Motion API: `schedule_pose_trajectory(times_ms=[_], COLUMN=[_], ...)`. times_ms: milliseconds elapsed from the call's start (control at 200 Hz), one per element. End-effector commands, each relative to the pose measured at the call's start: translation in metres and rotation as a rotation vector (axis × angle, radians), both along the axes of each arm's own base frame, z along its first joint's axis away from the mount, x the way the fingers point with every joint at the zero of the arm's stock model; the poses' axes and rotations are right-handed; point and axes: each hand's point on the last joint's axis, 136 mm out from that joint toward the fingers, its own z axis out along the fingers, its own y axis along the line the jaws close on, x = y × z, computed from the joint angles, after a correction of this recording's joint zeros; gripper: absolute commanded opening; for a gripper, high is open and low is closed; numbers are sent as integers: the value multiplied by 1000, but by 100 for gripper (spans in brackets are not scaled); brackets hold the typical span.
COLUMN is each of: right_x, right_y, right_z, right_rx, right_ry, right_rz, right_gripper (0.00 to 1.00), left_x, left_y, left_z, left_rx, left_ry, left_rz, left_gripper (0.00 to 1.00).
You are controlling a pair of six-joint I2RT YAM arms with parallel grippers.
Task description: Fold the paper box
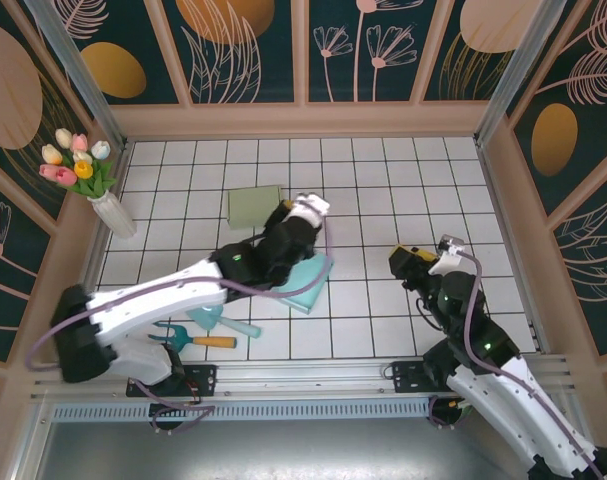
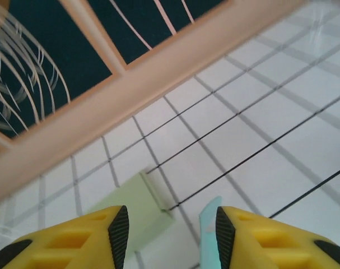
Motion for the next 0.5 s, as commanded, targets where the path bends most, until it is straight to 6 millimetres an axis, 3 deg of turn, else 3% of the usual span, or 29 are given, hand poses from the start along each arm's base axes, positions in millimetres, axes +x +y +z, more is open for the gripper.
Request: schedule_pose_trajectory(times_ms=[0,145,260,355,495], right_x=[0,3,3,4,7], right_y=[18,33,37,38,43], right_z=[15,9,6,3,-6], right_rx=[3,-14,-20,-19,-56], right_ry=[-12,33,43,43,48], right_rz=[86,151,170,170,189], right_gripper=[58,58,58,58,58], left_x=[-23,-48,-71,-85,-89], left_y=[17,45,44,40,53], left_z=[-10,-37,-51,-63,-99], left_rx=[-344,-458,-620,-717,-655], left_ry=[140,242,323,377,390], left_rz=[50,51,-44,-116,-88], left_gripper=[49,53,62,63,61])
